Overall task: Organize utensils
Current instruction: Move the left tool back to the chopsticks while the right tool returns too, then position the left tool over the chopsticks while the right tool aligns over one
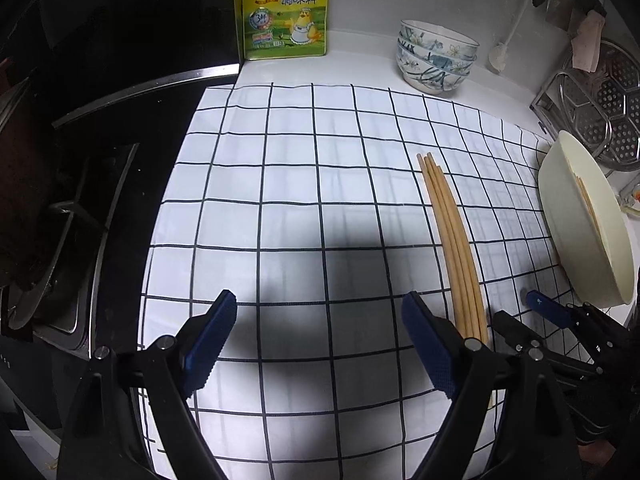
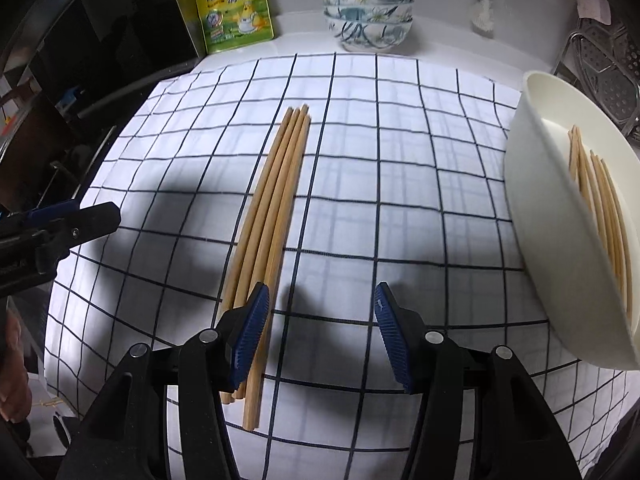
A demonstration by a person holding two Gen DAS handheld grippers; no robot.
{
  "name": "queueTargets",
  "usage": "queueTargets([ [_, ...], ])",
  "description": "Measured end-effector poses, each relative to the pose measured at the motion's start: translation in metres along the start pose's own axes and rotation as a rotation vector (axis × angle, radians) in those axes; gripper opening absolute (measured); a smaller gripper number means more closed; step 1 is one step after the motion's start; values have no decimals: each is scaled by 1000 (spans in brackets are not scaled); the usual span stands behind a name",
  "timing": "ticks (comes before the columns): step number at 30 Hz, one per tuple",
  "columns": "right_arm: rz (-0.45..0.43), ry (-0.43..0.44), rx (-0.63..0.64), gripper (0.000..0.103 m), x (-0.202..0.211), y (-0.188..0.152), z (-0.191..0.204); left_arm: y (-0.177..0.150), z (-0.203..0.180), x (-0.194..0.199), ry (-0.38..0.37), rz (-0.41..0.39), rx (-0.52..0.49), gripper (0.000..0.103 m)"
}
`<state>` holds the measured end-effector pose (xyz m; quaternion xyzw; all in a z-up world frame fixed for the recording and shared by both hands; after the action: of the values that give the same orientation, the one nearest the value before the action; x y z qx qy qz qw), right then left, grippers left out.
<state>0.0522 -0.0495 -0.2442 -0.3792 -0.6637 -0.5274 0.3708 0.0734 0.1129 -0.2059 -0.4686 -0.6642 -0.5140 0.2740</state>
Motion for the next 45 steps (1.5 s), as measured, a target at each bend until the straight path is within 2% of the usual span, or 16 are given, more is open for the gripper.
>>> queueTargets([
  [15, -4, -21, 39, 53, -5, -6, 5, -7, -22, -19, -49, 24, -32, 83],
  [26, 8, -53, -41, 53, -14, -3, -32, -7, -51, -46, -72, 57, -80, 83],
  [36, 7, -50, -59, 52, -13, -3, -43, -13, -59, -64, -50, 95, -104, 83],
  [45, 2, -40, -47, 53, -11, -1, -39, -17, -50, -64, 29, 104, -134, 85],
])
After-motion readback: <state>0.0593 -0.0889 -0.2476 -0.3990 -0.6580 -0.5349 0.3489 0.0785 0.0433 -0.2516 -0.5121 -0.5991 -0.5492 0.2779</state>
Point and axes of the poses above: each gripper's, at about its wrist camera, not at the fingertips, and x roughly against the way its jaws point, z to its left, y to its top, the point moved 9 cm from there along -x, roughly the way its jaws point, and after that the axes turned 15 degrees about -y, right-handed, at the moved point
